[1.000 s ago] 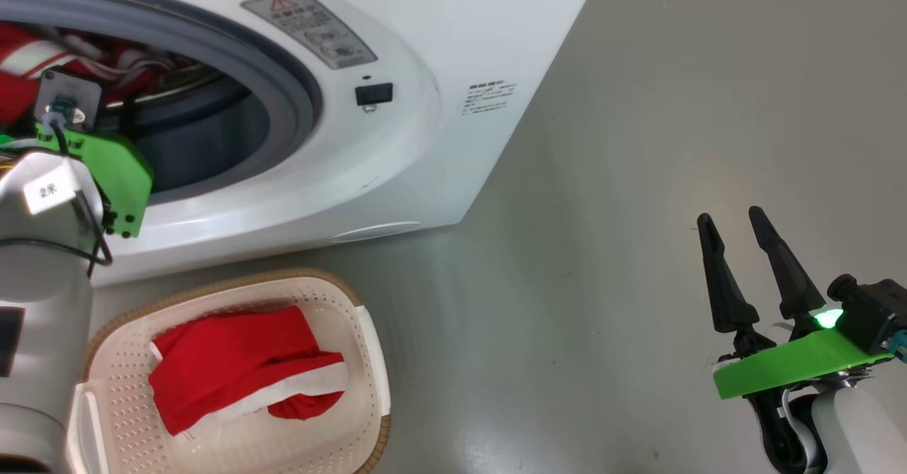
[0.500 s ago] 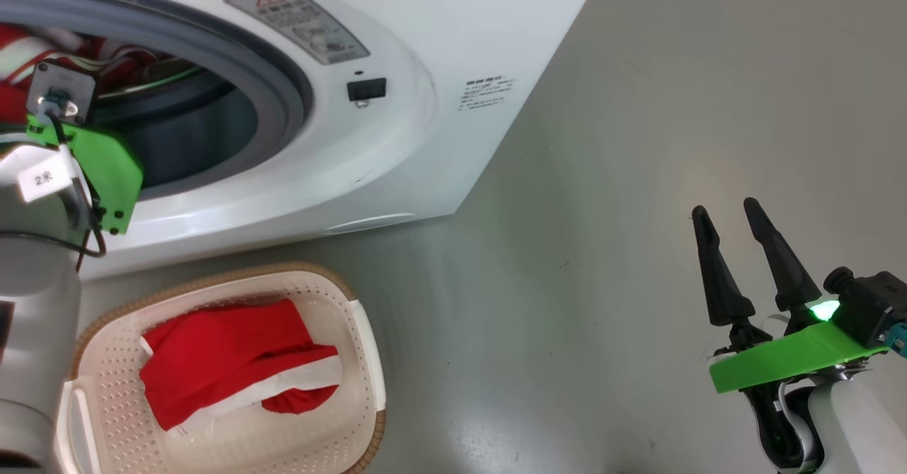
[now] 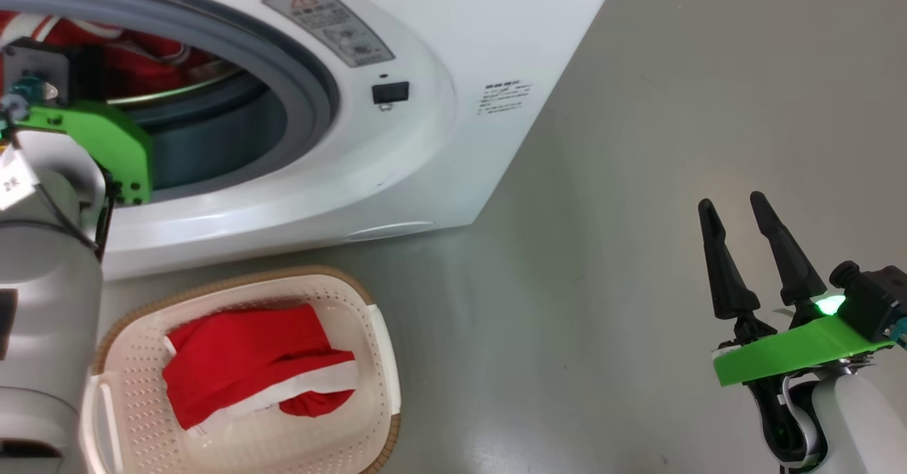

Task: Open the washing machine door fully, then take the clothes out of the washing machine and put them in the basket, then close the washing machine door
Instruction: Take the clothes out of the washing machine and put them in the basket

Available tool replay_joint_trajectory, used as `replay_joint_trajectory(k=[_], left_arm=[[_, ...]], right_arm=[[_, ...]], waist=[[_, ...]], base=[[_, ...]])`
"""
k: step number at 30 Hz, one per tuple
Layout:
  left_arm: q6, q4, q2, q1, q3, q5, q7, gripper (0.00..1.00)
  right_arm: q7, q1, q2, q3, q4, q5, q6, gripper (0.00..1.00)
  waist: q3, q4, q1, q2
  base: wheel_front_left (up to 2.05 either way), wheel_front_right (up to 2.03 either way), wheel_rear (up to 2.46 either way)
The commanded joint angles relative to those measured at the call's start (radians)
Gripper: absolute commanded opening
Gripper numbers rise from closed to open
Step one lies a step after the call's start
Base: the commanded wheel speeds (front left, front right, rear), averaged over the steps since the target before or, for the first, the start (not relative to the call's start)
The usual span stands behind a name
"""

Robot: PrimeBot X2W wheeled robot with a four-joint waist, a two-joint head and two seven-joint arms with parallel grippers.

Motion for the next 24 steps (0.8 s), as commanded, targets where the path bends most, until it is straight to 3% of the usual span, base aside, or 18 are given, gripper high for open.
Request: replay_joint_trajectory(k=[1,8,14,24], left_arm=[[-0.006,-0.034,0.038,0.007,0.032,-0.022,-0.015,0.0],[-0.027,-0.2,0.006,0.106,0.092,-0.105,-0.022,0.0],[-0.035,-0.433,-0.037,0.248,0.176,-0.172,-0.022,0.0],[-0.05,-0.827,-0.144,0.544,0.287,-0.186,-0.022,0.0]], right_arm=[[-0.006,0.011,-0.011,0.016,-0.019,0.0,0.007,1.0],[-0.006,0.029,-0.017,0.01,-0.016,-0.002,0.007,1.0],[-0.006,0.053,-0.02,-0.003,-0.014,-0.004,0.007,1.0],[-0.006,0.094,-0.022,-0.02,-0.015,-0.006,0.007,1.0]], waist=[[-0.016,0.013,0.0,0.0],[-0.056,0.042,0.0,0.0],[-0.091,0.071,0.0,0.0],[-0.141,0.113,0.0,0.0]], base=[[0.0,0.0,0.0],[0.0,0.0,0.0],[0.0,0.0,0.0],[0.0,0.0,0.0]])
